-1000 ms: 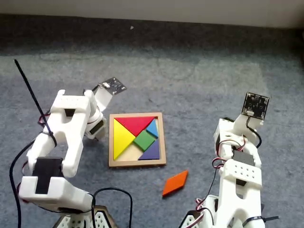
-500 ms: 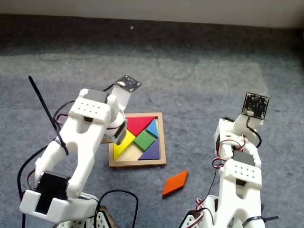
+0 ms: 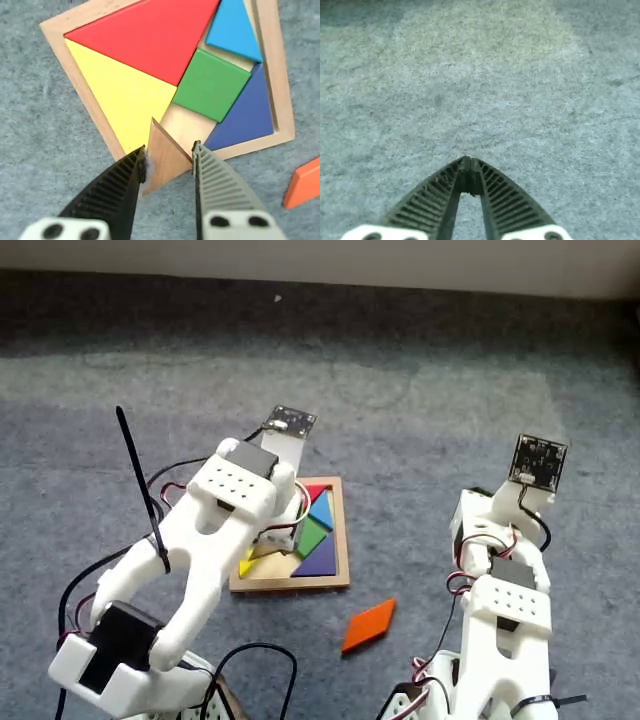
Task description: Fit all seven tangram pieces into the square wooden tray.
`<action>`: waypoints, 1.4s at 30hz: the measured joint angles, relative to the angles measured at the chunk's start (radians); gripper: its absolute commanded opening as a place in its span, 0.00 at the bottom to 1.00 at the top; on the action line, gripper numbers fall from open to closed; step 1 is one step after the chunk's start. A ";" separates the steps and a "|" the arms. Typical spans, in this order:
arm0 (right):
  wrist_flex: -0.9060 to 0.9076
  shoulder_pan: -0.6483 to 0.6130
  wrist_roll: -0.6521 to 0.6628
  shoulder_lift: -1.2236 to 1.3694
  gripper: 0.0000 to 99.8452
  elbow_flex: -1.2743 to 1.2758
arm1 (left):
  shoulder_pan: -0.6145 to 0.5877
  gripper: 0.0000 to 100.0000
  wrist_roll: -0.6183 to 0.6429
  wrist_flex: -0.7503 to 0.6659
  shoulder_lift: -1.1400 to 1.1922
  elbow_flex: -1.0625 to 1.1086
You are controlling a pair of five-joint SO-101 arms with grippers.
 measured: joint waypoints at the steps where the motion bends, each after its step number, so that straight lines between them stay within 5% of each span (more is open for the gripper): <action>1: 0.000 0.000 0.000 0.000 0.01 0.000 | 0.000 0.12 0.005 0.000 0.000 0.000; 14: 0.000 0.000 0.000 0.000 0.01 0.000 | 0.000 0.12 0.031 -0.178 -0.002 0.110; 27: 0.000 0.000 0.000 0.000 0.01 0.000 | 0.008 0.12 0.755 -0.189 -0.002 0.112; 38: 0.000 0.000 0.000 0.000 0.01 0.000 | 0.026 0.12 0.873 -0.293 -0.002 0.183; 42: 0.000 0.000 0.000 0.000 0.01 0.000 | 0.048 0.23 0.899 -0.371 -0.002 0.212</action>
